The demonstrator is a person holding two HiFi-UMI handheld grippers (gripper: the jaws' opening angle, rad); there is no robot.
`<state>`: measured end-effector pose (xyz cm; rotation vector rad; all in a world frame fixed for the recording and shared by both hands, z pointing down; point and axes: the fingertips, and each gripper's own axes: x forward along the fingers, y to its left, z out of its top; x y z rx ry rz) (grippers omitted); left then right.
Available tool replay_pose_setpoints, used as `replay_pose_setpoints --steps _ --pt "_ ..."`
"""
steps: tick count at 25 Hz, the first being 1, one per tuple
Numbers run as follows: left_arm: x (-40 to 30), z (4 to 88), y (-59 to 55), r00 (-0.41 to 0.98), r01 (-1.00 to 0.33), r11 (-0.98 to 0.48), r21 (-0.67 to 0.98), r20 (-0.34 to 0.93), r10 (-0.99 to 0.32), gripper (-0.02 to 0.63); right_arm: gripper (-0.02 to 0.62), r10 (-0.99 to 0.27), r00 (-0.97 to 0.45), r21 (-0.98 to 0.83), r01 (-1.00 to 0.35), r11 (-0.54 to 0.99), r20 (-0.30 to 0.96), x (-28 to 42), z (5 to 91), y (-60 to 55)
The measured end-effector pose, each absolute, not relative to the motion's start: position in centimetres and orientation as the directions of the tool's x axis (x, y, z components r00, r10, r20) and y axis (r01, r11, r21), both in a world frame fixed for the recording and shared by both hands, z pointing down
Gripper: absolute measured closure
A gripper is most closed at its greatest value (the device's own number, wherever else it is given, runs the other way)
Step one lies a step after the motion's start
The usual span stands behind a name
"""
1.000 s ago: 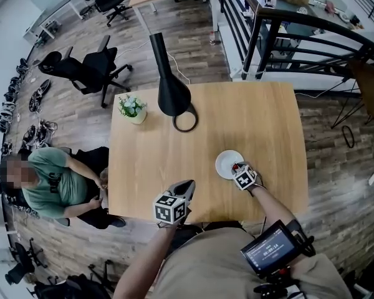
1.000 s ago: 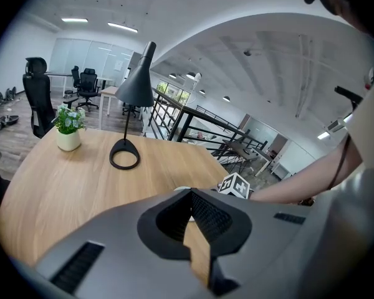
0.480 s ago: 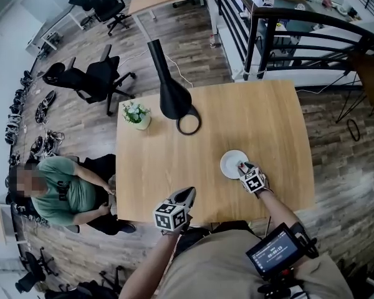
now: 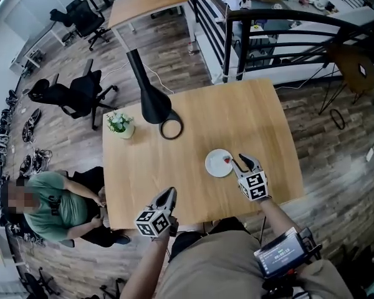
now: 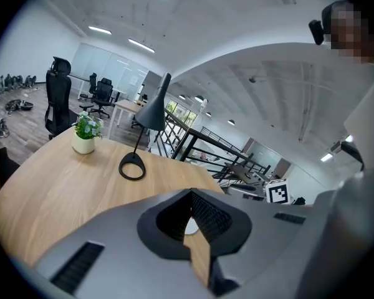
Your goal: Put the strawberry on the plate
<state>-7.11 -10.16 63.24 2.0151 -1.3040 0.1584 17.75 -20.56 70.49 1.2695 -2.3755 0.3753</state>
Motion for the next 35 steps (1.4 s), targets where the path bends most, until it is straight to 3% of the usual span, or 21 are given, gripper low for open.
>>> replay_pose_setpoints --steps 8,16,23,28,35 --pt "-10.2 60.5 -9.3 0.447 -0.855 -0.258 0.450 0.388 -0.806 0.604 0.462 -0.754 -0.581 0.092 -0.770 0.631 0.307 13.5 56.8 -16.8" --pt "-14.6 54.9 -5.4 0.466 -0.837 -0.324 0.441 0.263 -0.845 0.604 0.462 -0.782 -0.591 0.133 -0.774 0.619 0.197 8.9 47.4 -9.6" --pt "-19.6 54.3 0.1 0.470 -0.820 -0.326 0.471 0.228 -0.852 0.604 0.462 -0.785 -0.576 0.119 -0.784 0.609 0.226 4.9 46.6 -2.7" --pt "-20.7 56.5 4.4 0.509 -0.795 -0.332 0.508 0.261 -0.820 0.604 0.486 -0.774 -0.545 0.087 -0.797 0.598 0.324 2.8 50.2 2.3" --pt "-21.4 57.1 8.2 0.542 -0.772 -0.364 0.521 0.243 -0.804 0.604 0.486 -0.784 -0.530 0.076 -0.811 0.580 0.323 0.8 51.6 6.9"
